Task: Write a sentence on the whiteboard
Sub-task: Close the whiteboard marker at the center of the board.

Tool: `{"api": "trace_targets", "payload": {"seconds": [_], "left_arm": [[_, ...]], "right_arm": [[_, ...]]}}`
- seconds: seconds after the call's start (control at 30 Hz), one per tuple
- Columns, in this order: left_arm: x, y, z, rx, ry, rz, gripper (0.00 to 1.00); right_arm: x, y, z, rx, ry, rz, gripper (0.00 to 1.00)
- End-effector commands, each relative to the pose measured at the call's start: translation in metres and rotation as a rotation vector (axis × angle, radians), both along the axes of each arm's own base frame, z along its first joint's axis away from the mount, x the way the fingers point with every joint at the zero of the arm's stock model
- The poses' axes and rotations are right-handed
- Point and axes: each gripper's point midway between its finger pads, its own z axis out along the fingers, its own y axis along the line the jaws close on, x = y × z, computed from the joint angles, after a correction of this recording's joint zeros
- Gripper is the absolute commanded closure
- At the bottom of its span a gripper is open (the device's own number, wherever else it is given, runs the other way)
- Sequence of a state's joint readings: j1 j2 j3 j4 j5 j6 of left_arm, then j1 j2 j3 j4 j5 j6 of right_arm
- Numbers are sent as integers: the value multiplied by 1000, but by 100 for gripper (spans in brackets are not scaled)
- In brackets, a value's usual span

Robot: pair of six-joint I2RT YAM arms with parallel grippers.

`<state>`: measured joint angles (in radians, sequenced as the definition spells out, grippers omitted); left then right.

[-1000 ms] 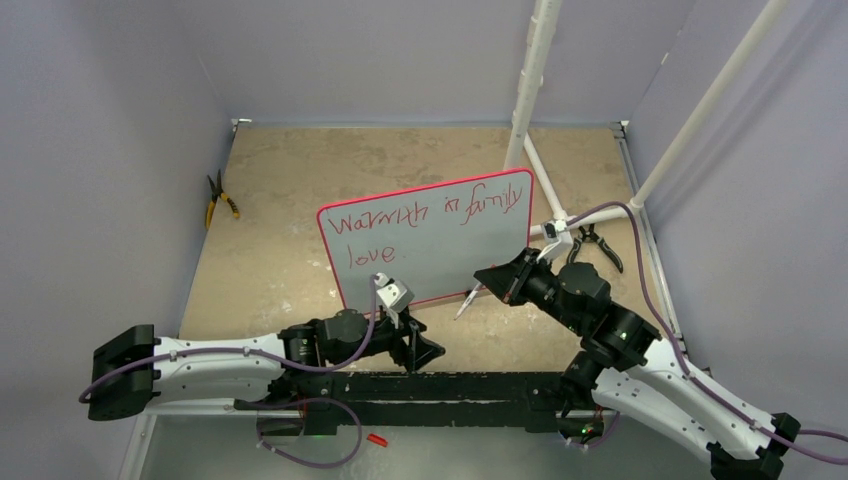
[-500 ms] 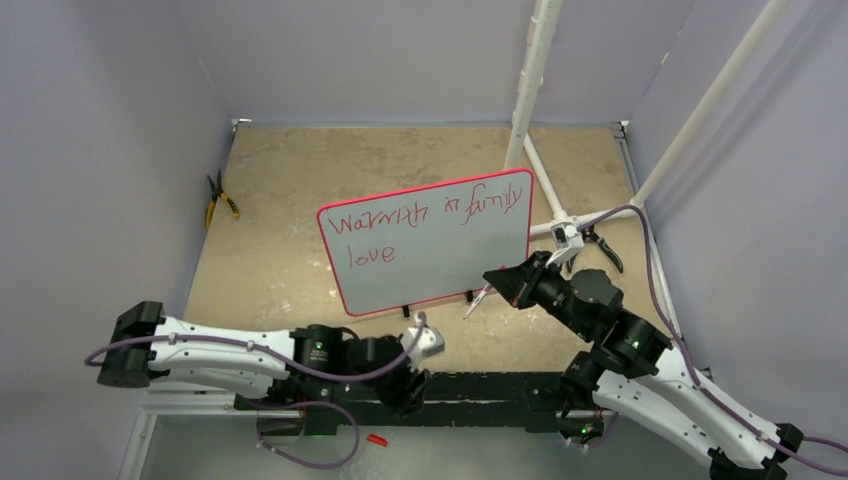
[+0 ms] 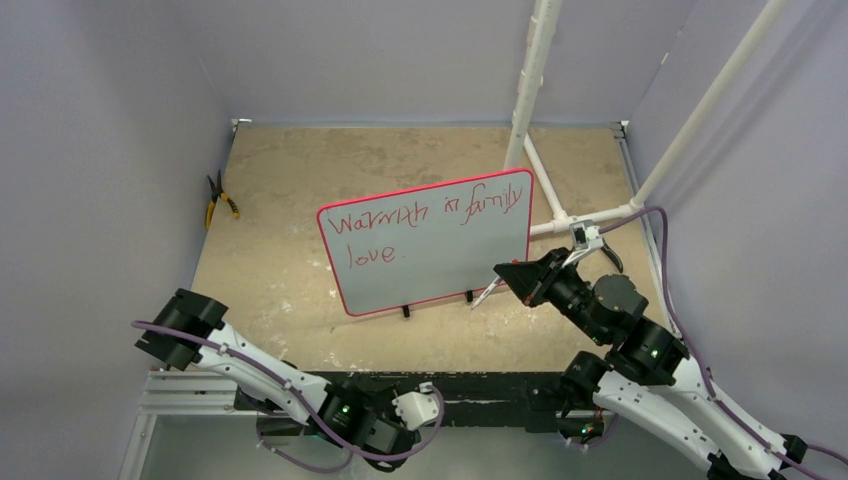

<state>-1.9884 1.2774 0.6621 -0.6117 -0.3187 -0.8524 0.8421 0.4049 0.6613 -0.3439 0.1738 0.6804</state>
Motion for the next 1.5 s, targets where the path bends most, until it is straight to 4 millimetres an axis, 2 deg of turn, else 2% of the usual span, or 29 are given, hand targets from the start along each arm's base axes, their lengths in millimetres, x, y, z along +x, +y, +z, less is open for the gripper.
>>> {"api": "trace_targets", "payload": {"seconds": [0.0, 0.13, 0.33, 0.47, 0.6, 0.7, 0.9, 1.1, 1.2, 1.33, 1.47], "left_arm": [[0, -2, 7, -57, -12, 55, 40], [-6, 6, 5, -76, 47, 60, 39], [-17, 5, 12, -80, 89, 6, 37], [-23, 15, 10, -41, 107, -10, 36], [-21, 27, 1, 20, 82, -10, 36], [-18, 28, -6, 36, 44, -4, 38], [-13, 34, -21, 75, -14, 28, 52], [-17, 35, -29, 78, -33, 8, 83], [-16, 26, -20, 16, -26, 40, 99], [5, -1, 9, -170, -49, 168, 100], [45, -37, 35, -348, -73, 321, 100]], "right_arm": [[-2, -9, 35, 39, -95, -16, 100], [-2, -9, 33, 35, -91, -14, 100], [-1, -9, 32, 36, -88, -21, 100], [-1, -7, 31, 34, -84, -13, 100], [-1, -7, 30, 34, -83, -11, 100], [-2, -9, 33, 39, -88, -16, 100], [-4, -10, 40, 56, -102, -12, 100], [-3, -6, 39, 55, -96, -4, 100], [-1, -5, 33, 43, -84, -8, 100], [4, 1, 15, 16, -47, -8, 100], [7, 8, 8, 21, -27, 3, 100]]}}
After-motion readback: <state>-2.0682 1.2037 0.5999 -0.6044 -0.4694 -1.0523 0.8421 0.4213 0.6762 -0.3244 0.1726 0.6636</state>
